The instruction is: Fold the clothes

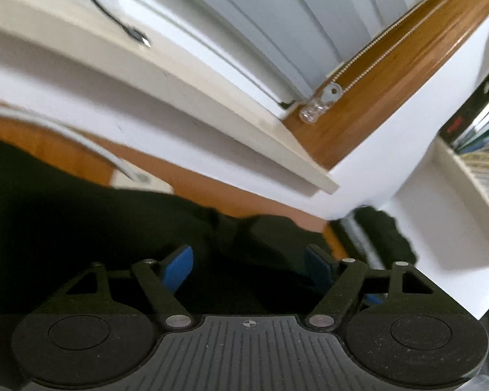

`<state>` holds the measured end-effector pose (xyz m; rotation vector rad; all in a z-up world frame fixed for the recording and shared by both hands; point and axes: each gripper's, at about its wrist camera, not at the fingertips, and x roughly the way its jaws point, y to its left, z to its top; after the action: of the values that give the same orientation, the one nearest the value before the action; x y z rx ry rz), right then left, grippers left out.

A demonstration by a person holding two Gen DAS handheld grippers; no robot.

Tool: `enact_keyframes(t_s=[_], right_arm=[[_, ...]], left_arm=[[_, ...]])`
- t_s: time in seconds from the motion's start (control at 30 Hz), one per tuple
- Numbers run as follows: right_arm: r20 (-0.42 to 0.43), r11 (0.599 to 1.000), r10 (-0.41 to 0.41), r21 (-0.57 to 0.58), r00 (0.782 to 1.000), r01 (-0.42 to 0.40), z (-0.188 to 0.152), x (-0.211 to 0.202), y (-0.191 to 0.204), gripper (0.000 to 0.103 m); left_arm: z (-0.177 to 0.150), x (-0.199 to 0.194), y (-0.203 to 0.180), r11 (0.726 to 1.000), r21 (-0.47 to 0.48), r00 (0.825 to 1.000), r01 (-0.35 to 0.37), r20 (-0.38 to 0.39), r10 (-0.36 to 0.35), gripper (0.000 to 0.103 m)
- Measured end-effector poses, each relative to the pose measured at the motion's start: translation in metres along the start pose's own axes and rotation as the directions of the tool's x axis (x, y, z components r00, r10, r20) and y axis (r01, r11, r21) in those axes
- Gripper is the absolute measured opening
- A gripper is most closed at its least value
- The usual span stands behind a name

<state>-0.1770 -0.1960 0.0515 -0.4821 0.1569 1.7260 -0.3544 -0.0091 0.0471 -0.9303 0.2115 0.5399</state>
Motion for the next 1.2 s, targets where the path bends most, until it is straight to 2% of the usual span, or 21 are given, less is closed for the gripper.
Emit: enact_keyframes(t_s=[0.13, 0.27, 0.43, 0.5, 0.57, 0.67, 0.73, 0.8, 0.9, 1.0, 1.2], right_arm=[[0.006, 1.000, 0.004, 0.011, 1.000, -0.004, -0.010, -0.002, -0.005, 0.006], [0.006, 1.000, 0.022, 0.019, 1.000, -0.022, -0.019, -0.011, -0.004, 0.006], [0.004, 0.998, 0.063, 0.006, 0.998, -0.063, -0.029, -0.016, 0.006, 0.006], [0.005, 0.998, 0.069, 0.006, 0.998, -0.069, -0.034, -0.018, 0.008, 0.006], [0.004, 0.997, 0.071, 0.017, 0.998, -0.071, -0.038, -0.019, 0.007, 0.006], [0.005, 0.997, 0.071, 0.042, 0.997, -0.071, -0.041, -0.019, 0.002, 0.006], [0.015, 0.996, 0.072, 0.055, 0.997, -0.072, -0.042, -0.021, 0.000, 0.006], [0.035, 0.995, 0.073, 0.063, 0.997, -0.075, -0.039, -0.025, -0.001, 0.006], [0.067, 0.995, 0.070, 0.068, 0.995, -0.075, -0.032, -0.030, -0.002, 0.006], [0.104, 0.995, 0.073, 0.058, 0.992, -0.079, -0.018, -0.034, 0.001, 0.006], [0.213, 0.996, 0.084, 0.009, 0.973, -0.088, 0.032, -0.044, 0.009, 0.006]], left_arm=[[-0.008, 0.018, 0.002, 0.992, -0.107, 0.997, 0.067, -0.039, -0.072, 0.081], [-0.012, 0.030, 0.007, 0.971, -0.207, 0.991, 0.115, -0.036, -0.126, 0.081], [-0.015, 0.044, 0.005, 0.971, -0.208, 0.991, 0.116, -0.045, -0.128, 0.081], [-0.017, 0.049, 0.003, 0.974, -0.196, 0.991, 0.116, -0.046, -0.127, 0.076], [-0.020, 0.052, 0.000, 0.979, -0.172, 0.992, 0.109, -0.048, -0.119, 0.069], [-0.022, 0.053, -0.004, 0.987, -0.129, 0.994, 0.095, -0.033, -0.100, 0.046], [-0.019, 0.051, -0.008, 0.993, -0.085, 0.996, 0.083, -0.016, -0.085, 0.026], [-0.014, 0.049, -0.016, 0.997, -0.032, 0.997, 0.076, -0.013, -0.076, 0.022], [-0.005, 0.043, -0.034, 0.994, 0.081, 0.997, 0.076, -0.007, -0.076, 0.009], [0.005, 0.032, -0.058, 0.976, 0.207, 0.997, 0.073, 0.007, -0.076, 0.008], [0.043, -0.007, -0.107, 0.928, 0.364, 0.995, 0.077, 0.033, -0.096, 0.006]])
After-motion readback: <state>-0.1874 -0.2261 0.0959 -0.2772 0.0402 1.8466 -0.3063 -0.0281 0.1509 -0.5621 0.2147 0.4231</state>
